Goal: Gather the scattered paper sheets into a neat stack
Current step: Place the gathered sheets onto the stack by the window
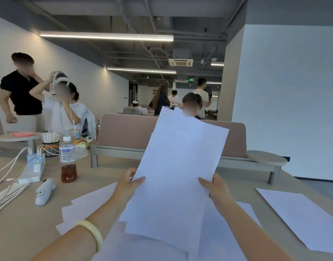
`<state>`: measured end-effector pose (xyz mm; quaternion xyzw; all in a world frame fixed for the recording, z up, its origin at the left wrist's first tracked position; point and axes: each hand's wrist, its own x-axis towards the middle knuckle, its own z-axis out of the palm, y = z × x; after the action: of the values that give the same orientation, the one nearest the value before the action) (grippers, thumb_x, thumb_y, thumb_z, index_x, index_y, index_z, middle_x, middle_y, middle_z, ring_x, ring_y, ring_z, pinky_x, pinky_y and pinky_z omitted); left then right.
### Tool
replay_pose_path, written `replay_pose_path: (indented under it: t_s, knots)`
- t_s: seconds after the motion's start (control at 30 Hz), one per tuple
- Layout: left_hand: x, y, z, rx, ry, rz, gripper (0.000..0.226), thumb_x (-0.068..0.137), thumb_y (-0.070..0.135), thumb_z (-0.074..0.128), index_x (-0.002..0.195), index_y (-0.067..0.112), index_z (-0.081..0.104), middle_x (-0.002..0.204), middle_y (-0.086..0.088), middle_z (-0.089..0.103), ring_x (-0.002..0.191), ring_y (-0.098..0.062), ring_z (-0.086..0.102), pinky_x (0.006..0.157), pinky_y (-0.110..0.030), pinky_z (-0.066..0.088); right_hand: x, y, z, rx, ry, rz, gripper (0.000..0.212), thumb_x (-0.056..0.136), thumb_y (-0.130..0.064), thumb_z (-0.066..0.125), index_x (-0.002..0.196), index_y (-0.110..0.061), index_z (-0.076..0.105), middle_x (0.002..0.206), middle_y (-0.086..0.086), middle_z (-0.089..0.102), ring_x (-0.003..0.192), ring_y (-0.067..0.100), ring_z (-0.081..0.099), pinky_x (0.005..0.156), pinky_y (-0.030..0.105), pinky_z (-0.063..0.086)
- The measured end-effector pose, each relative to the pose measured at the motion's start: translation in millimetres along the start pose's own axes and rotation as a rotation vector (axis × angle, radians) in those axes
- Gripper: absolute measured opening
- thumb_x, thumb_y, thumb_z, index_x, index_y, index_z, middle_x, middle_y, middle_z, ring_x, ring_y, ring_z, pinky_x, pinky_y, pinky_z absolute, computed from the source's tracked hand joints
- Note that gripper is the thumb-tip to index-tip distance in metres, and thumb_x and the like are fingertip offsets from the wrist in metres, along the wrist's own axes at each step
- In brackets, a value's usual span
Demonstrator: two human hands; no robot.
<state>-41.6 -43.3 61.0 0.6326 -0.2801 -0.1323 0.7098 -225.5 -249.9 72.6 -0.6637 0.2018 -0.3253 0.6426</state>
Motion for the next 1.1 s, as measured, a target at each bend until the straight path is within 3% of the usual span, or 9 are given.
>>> replay_pose_path:
  t_s: [0.13, 0.27, 0.37, 0.57, 0.73, 0.87, 0.97, 1.03, 1.1]
  knots:
    - [-1.8, 7.8, 0.1, 0.025, 0.018, 0.064, 0.015, 0.087, 0.007, 0.065, 0.090, 0.015, 0.053, 0.093, -0.005, 0.065, 0.084, -0.023, 0.062, 0.071, -0.031, 0.048, 4.6, -10.8, 9.0, 0.019, -0.009, -0.069, 0.029, 0.089, -0.008, 0.062, 0.117, -0.011, 0.061, 0.110, 0.004, 0.071, 0.102, 0.025, 0.068, 0.092, 0.042, 0.053]
    - [-14.3, 3.8, 2.8, -0.020, -0.064, 0.093, 0.031, 0.076, 0.015, 0.074, 0.101, 0.027, 0.061, 0.092, 0.011, 0.073, 0.086, -0.005, 0.068, 0.069, -0.018, 0.054, 0.4, 6.0, 17.3, 0.039, -0.073, -0.089, 0.049, 0.074, -0.022, 0.073, 0.120, -0.015, 0.057, 0.114, 0.002, 0.071, 0.104, 0.023, 0.068, 0.095, 0.046, 0.052]
    - [-16.3, 2.2, 6.8, -0.017, -0.048, 0.090, 0.029, 0.084, 0.016, 0.069, 0.108, 0.029, 0.059, 0.103, 0.010, 0.069, 0.096, -0.012, 0.065, 0.078, -0.025, 0.051, -1.6, 16.0, 27.6, -0.008, -0.070, -0.079, 0.051, 0.075, -0.029, 0.071, 0.123, -0.020, 0.056, 0.115, -0.001, 0.070, 0.104, 0.019, 0.068, 0.093, 0.043, 0.053]
    - [-10.7, 5.3, 16.9, 0.037, 0.027, 0.099, 0.023, 0.094, 0.012, 0.054, 0.114, 0.022, 0.055, 0.114, 0.001, 0.062, 0.108, -0.019, 0.058, 0.095, -0.031, 0.042, 3.5, 7.3, 43.0, -0.117, 0.050, -0.052, 0.020, 0.093, -0.016, 0.054, 0.112, -0.016, 0.060, 0.110, 0.003, 0.068, 0.099, 0.022, 0.066, 0.084, 0.036, 0.053]
    - [-9.9, 7.2, 12.4, 0.019, -0.001, 0.088, 0.044, 0.080, 0.023, 0.066, 0.122, 0.017, 0.056, 0.115, 0.000, 0.066, 0.108, -0.020, 0.063, 0.093, -0.034, 0.049, 0.0, -1.1, 43.0, 0.000, 0.022, -0.075, 0.044, 0.080, -0.019, 0.070, 0.120, -0.014, 0.052, 0.113, 0.000, 0.066, 0.103, 0.019, 0.065, 0.074, 0.026, 0.051]
    - [-15.1, -7.3, 12.5, -0.006, 0.050, 0.043, 0.060, 0.073, 0.026, 0.067, 0.129, 0.016, 0.049, 0.121, -0.005, 0.062, 0.113, -0.024, 0.059, 0.089, -0.033, 0.045, -11.2, 13.7, 46.8, -0.080, 0.102, -0.002, 0.038, 0.087, -0.012, 0.064, 0.120, -0.012, 0.044, 0.107, -0.001, 0.059, 0.096, 0.018, 0.058, 0.070, 0.024, 0.046]
    - [-13.6, -7.7, 17.3, 0.035, 0.063, 0.023, 0.037, 0.092, 0.014, 0.057, 0.127, 0.017, 0.047, 0.117, 0.000, 0.057, 0.109, -0.021, 0.055, 0.087, -0.030, 0.040, -13.7, 11.7, 52.5, -0.159, 0.111, 0.024, 0.012, 0.094, -0.010, 0.049, 0.106, -0.010, 0.049, 0.096, 0.009, 0.055, 0.086, 0.018, 0.050, 0.062, 0.025, 0.039]
    - [-8.5, -4.8, 19.9, 0.073, 0.083, 0.010, 0.026, 0.095, 0.014, 0.051, 0.120, 0.019, 0.047, 0.113, 0.000, 0.056, 0.106, -0.021, 0.055, 0.085, -0.030, 0.039, -10.1, 6.1, 54.4, -0.179, 0.127, 0.037, 0.014, 0.094, -0.010, 0.043, 0.106, -0.002, 0.048, 0.089, 0.019, 0.045, 0.080, 0.016, 0.042, 0.056, 0.025, 0.032]
    - [-4.1, -2.8, 19.6, 0.103, 0.108, 0.004, 0.022, 0.095, 0.016, 0.052, 0.116, 0.018, 0.046, 0.113, -0.002, 0.056, 0.108, -0.024, 0.055, 0.084, -0.030, 0.040, -8.5, 1.8, 55.8, -0.169, 0.118, 0.021, 0.023, 0.094, -0.012, 0.043, 0.114, 0.000, 0.044, 0.089, 0.009, 0.045, 0.078, 0.017, 0.041, 0.057, 0.026, 0.031]
